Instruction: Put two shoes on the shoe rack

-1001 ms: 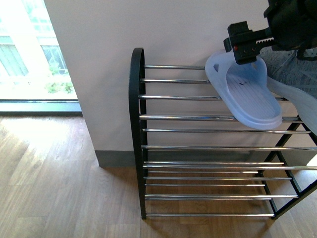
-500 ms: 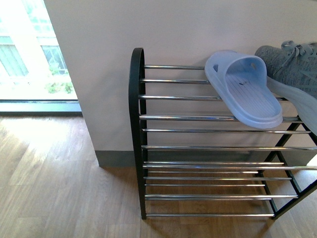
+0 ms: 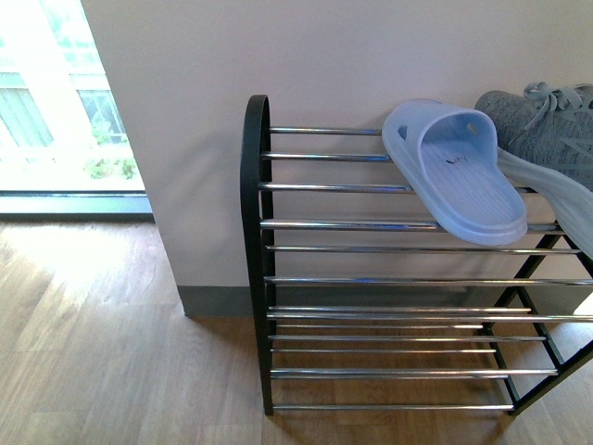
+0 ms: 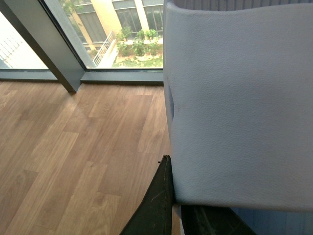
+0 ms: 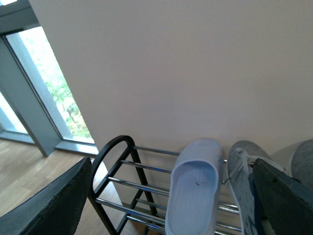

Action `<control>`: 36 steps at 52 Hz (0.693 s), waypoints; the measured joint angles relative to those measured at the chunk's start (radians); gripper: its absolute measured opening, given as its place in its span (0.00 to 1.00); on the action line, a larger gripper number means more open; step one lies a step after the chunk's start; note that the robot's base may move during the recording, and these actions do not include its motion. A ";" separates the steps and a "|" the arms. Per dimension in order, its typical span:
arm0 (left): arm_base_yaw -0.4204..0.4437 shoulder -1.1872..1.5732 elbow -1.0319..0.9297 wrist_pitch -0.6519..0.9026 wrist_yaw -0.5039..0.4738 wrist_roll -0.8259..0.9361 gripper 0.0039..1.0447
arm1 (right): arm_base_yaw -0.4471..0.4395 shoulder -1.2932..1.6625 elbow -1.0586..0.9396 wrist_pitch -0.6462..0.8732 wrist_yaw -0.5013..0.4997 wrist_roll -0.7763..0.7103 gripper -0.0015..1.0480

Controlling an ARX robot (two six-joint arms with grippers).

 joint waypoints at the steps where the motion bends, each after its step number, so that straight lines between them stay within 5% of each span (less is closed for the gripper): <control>1: 0.000 0.000 0.000 0.000 0.000 0.000 0.01 | -0.010 -0.002 -0.012 0.020 0.016 0.002 0.91; 10: 0.000 0.000 0.000 0.000 0.000 0.000 0.01 | -0.032 0.006 -0.047 0.040 0.077 0.005 0.90; 18: 0.000 0.000 0.000 0.000 0.000 0.000 0.01 | 0.040 -0.074 -0.095 -0.057 0.289 -0.126 0.68; 36: 0.000 0.000 0.000 0.000 0.000 0.000 0.01 | 0.167 -0.229 -0.240 -0.073 0.412 -0.184 0.16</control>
